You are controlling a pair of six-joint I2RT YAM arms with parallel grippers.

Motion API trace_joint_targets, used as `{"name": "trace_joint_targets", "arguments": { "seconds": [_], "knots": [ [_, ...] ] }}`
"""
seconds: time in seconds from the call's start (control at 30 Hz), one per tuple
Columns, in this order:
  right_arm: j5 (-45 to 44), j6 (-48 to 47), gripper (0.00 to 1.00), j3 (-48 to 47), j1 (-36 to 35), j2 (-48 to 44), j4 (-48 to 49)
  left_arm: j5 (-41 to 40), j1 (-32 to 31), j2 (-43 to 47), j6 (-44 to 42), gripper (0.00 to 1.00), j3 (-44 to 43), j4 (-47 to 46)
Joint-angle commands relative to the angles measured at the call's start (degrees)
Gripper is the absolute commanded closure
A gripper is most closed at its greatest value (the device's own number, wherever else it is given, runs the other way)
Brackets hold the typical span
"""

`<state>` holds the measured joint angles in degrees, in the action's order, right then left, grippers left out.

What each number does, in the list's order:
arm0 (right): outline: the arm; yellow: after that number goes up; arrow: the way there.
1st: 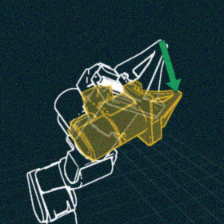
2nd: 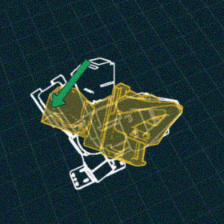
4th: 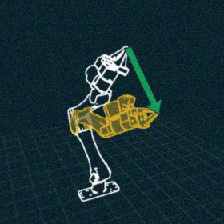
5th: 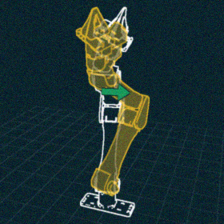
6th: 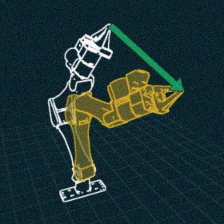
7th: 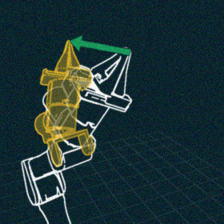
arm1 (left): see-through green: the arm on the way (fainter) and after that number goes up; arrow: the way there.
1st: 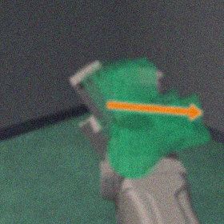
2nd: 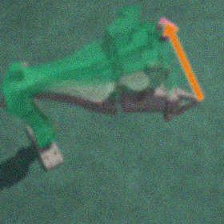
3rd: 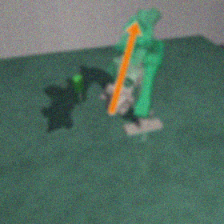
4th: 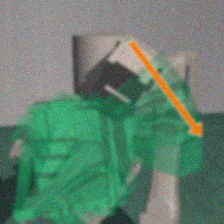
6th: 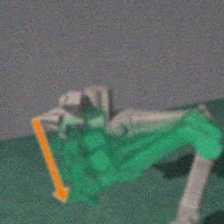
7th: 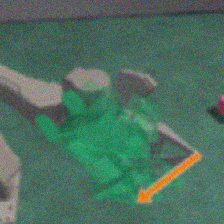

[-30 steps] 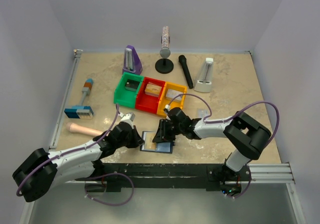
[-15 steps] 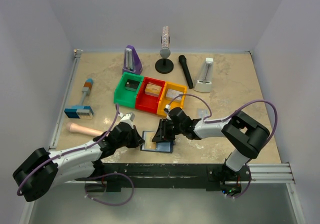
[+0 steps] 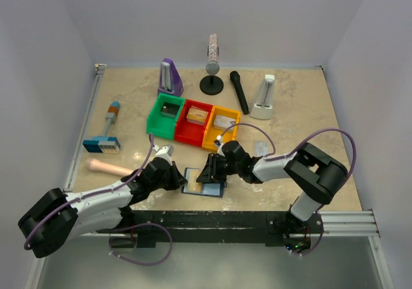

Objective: Take the credit cards out of the card holder
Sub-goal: Remove the credit card from the card holder.

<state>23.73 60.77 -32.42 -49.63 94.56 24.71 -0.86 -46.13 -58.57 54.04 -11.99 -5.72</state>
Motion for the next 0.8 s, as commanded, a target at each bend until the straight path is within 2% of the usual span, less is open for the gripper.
{"name": "trace_joint_targets", "arguments": {
  "seconds": [0.0,0.17,0.77],
  "knots": [
    [1.6,1.5,0.64,0.4,0.1,1.1,8.6,0.6,0.1,-1.6,0.3,1.0,1.6,0.7],
    [1.9,2.7,0.63,1.4,0.3,1.6,12.5,0.6,0.1,-1.6,0.5,1.0,2.1,0.4],
    [3.6,3.5,0.62,0.9,0.4,2.3,16.2,2.8,0.0,-2.9,0.7,1.0,2.6,-1.8]
  ]
}}
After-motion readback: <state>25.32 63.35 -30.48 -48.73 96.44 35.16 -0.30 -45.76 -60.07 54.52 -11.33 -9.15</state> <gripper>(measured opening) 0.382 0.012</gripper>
